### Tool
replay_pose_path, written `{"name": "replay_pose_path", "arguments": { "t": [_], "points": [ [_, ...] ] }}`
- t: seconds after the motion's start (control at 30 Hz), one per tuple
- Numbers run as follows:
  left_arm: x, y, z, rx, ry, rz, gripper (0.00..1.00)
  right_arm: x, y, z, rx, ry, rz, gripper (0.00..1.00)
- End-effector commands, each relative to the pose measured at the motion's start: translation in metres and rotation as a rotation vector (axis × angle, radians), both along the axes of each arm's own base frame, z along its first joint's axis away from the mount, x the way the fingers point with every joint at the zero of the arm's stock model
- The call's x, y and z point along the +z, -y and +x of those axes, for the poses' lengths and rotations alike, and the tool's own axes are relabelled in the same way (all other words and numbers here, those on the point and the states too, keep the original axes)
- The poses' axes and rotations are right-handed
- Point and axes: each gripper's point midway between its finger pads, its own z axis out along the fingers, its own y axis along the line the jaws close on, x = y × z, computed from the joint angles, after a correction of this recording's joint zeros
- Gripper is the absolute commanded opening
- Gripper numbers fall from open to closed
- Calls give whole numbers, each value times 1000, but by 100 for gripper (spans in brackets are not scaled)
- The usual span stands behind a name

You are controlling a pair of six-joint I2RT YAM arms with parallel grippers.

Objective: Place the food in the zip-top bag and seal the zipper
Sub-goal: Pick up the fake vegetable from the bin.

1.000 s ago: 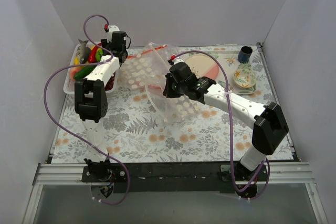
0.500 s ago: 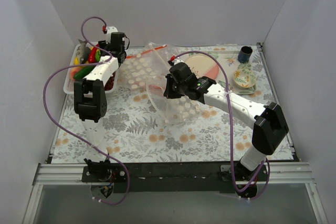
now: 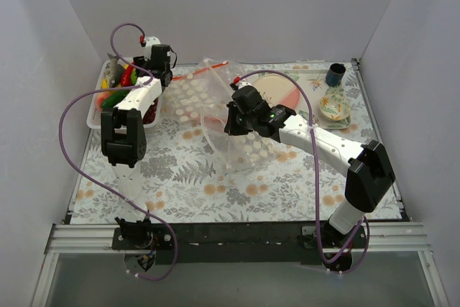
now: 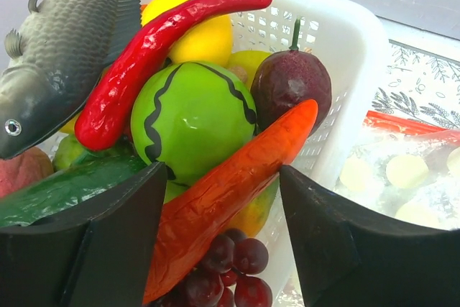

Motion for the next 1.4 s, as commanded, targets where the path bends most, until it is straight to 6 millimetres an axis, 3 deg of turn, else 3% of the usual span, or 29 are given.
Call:
{"name": "replay_pose_path", "arguments": {
  "t": [0.0, 0.17, 0.43, 0.57, 0.7, 0.8, 1.07, 1.37],
  "points": [
    [0, -9, -1, 28, -7, 16, 64, 30, -3, 2, 2, 59, 59, 1],
    [-13, -9, -5, 37, -34, 16, 61, 30, -3, 0, 9, 57, 65, 1],
    [-12, -10, -16, 67, -31, -9, 71, 30, -2, 0, 9, 63, 72, 1],
    [-5, -11, -17, 74, -14, -8, 63, 27, -2, -2, 14, 59, 72, 1],
    [1, -12, -17, 77, -7, 5, 44, 27, -3, -2, 14, 60, 77, 1],
    [2, -13, -20, 84, -8, 9, 36, 30, -3, -2, 15, 63, 82, 1],
    [18, -9, -20, 59, 22, -8, 31, 29, -3, -2, 13, 62, 81, 1],
    [55, -4, -16, 31, 99, -15, 31, 29, -4, -1, 10, 61, 86, 1]
  ]
}}
